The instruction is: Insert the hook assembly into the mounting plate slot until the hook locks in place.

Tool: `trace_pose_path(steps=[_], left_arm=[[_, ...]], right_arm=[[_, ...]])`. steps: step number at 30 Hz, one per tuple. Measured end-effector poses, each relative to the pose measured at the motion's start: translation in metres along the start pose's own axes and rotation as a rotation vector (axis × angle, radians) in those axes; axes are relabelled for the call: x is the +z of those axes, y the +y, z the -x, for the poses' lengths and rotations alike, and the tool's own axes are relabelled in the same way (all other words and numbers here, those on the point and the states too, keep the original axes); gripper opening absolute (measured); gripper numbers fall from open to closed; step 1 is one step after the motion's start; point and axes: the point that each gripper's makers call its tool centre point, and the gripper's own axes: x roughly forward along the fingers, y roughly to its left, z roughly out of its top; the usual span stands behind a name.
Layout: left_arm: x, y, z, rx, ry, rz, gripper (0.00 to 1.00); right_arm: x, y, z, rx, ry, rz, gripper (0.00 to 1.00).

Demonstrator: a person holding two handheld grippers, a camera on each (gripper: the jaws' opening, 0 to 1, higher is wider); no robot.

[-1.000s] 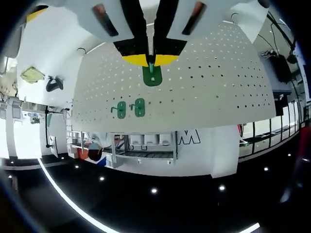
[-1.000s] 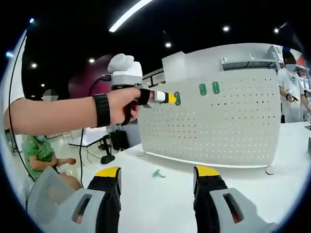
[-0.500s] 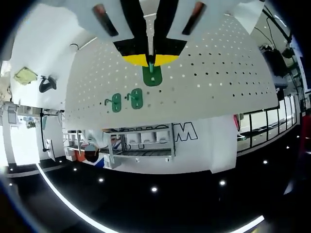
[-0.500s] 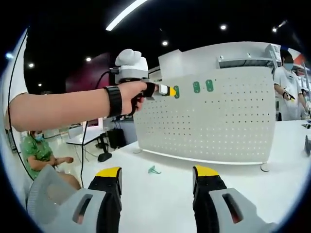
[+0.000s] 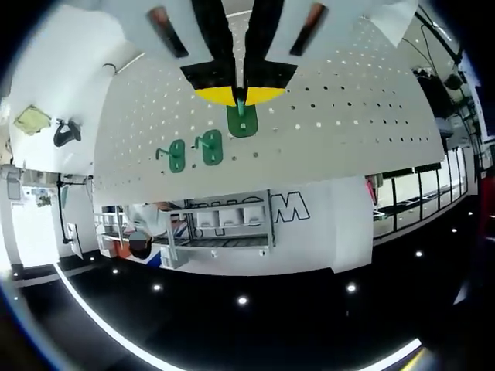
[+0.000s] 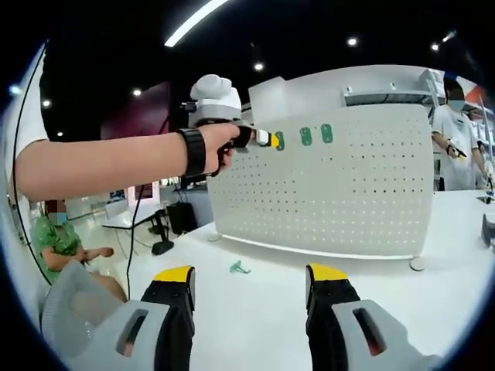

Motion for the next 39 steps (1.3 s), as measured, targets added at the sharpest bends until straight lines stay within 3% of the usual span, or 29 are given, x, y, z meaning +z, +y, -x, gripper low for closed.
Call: trace_pose_path(steps=[2, 18, 30, 39], left_arm=[[0.000, 0.002, -0.003, 0.013, -0.001, -0.025, 0.02], [0.006, 0.012, -0.030, 0.038, 0.018, 0.007, 0.02], [0.017, 0.009, -0.039, 0.043, 0.007, 0.028, 0.02], [0.012, 0.011, -0.042, 0.051, 0.031, 0.030, 0.02]], right_arm=[[-0.005, -0.001, 0.001, -0.003, 0.022, -0.002, 0.59], [-0.008, -0.010, 0.005, -0.010, 0.034, -0.015, 0.57], [-0.013, -0.016, 0.010, -0.022, 0.058, -0.014, 0.57], [-0.010, -0.016, 0.008, -0.024, 0.042, -0.016, 0.57]])
